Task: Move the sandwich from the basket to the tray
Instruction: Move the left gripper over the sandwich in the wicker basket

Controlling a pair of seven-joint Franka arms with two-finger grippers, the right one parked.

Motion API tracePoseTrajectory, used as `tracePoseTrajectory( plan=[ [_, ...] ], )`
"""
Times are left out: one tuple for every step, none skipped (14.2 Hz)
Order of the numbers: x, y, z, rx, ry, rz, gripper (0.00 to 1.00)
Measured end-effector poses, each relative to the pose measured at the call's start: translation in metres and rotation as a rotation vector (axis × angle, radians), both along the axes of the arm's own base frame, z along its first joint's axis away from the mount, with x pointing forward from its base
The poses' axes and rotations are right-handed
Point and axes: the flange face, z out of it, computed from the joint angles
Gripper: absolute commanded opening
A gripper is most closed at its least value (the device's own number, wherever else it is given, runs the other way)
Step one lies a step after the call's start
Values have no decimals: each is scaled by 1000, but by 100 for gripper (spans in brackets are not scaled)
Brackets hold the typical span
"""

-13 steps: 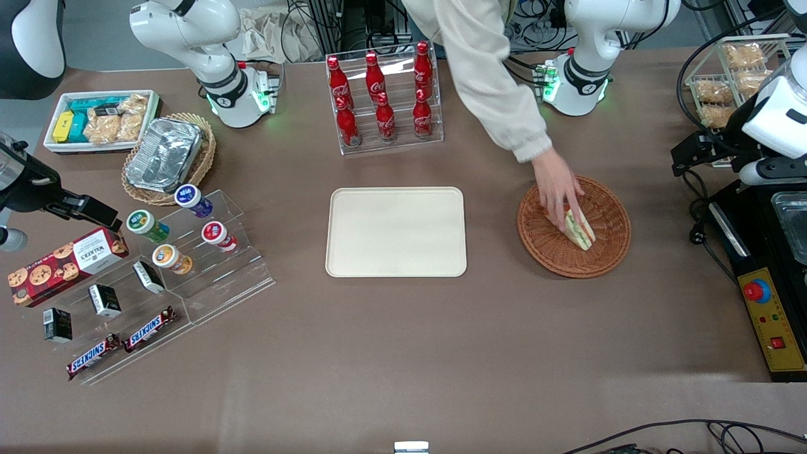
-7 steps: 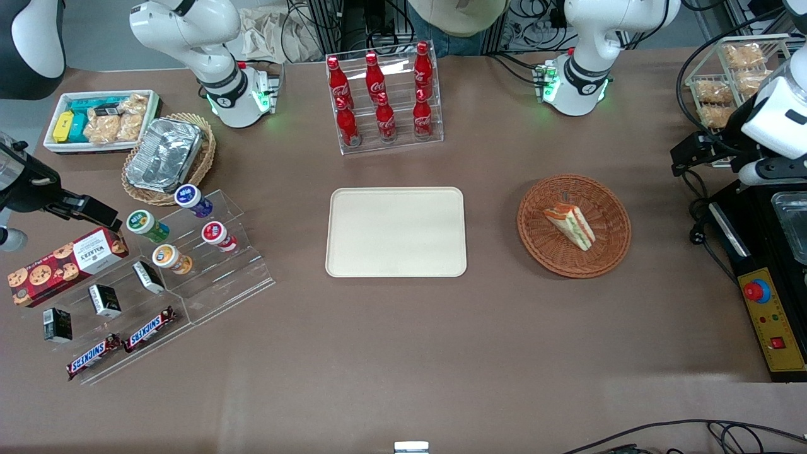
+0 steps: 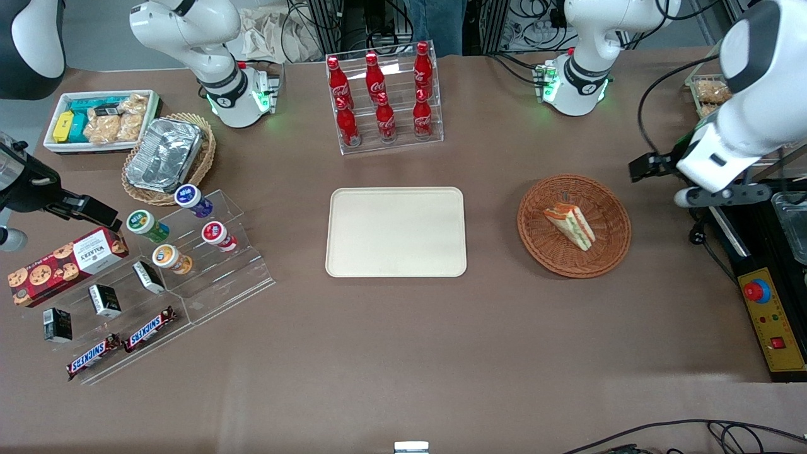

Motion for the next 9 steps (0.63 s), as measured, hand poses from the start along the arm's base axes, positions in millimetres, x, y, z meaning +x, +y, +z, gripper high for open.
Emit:
tracePoseTrajectory(
  plan=[
    [-1, -1, -10, -9, 6, 26, 100],
    [-3, -1, -19, -9, 9, 42, 100],
    [-3, -1, -27, -9, 1, 50, 100],
    [-3, -1, -38, -8, -14, 57, 100],
    [-5, -2, -54, -7, -33, 71, 100],
    [-7, -3, -70, -3, -48, 90, 100],
    [-10, -6, -85, 1, -62, 116, 100],
    [-13, -10, -96, 6, -74, 147, 100],
    [-16, -15, -105, 10, -87, 187, 100]
  ],
)
